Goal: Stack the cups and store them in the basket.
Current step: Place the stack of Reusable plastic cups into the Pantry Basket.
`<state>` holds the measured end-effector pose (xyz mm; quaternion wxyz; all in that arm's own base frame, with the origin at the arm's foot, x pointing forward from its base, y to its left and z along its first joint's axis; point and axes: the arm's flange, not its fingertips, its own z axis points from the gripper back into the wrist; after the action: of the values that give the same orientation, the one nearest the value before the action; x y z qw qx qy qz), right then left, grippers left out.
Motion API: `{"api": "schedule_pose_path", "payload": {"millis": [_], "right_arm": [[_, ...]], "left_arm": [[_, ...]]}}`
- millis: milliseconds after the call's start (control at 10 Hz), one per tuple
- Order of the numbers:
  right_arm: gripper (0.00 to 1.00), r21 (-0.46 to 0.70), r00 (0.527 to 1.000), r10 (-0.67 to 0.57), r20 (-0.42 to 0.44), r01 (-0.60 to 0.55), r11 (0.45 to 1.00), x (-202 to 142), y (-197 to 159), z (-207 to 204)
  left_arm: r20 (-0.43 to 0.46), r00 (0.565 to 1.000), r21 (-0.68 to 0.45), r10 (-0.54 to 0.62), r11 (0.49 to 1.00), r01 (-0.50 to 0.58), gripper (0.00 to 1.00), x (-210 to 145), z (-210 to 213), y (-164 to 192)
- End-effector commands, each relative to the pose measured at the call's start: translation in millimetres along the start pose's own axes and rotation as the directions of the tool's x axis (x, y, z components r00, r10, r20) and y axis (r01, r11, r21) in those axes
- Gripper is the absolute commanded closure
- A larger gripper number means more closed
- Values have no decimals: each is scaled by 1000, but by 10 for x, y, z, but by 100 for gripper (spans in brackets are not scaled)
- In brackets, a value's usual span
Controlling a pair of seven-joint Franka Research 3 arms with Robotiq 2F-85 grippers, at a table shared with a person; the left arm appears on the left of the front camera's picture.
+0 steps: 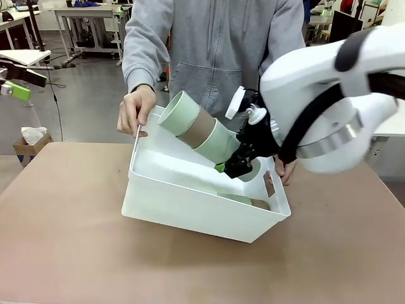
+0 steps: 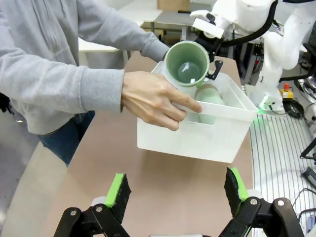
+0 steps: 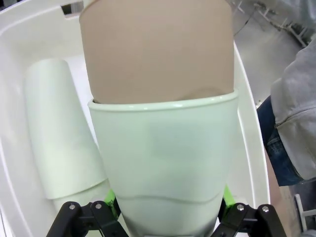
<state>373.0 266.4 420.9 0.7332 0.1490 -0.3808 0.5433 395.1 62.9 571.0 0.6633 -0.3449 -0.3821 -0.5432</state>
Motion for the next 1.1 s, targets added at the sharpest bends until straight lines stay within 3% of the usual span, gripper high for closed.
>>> {"api": "schedule_pose_path", "payload": {"millis": [0, 500, 1000], "right_arm": [[14, 1, 998, -25, -60, 25, 1000, 153, -221, -188], [14, 44, 991, 3, -134, 3, 999, 56, -369, -511], [14, 68, 987, 20, -157, -9, 998, -243, -260, -473]], "left_arm": [[17, 1000, -3, 11, 1000, -11, 0, 33, 30, -8], [17, 1000, -3, 11, 1000, -11, 0, 33, 30, -8], [17, 1000, -3, 11, 1000, -11, 0, 33, 30, -8]]}}
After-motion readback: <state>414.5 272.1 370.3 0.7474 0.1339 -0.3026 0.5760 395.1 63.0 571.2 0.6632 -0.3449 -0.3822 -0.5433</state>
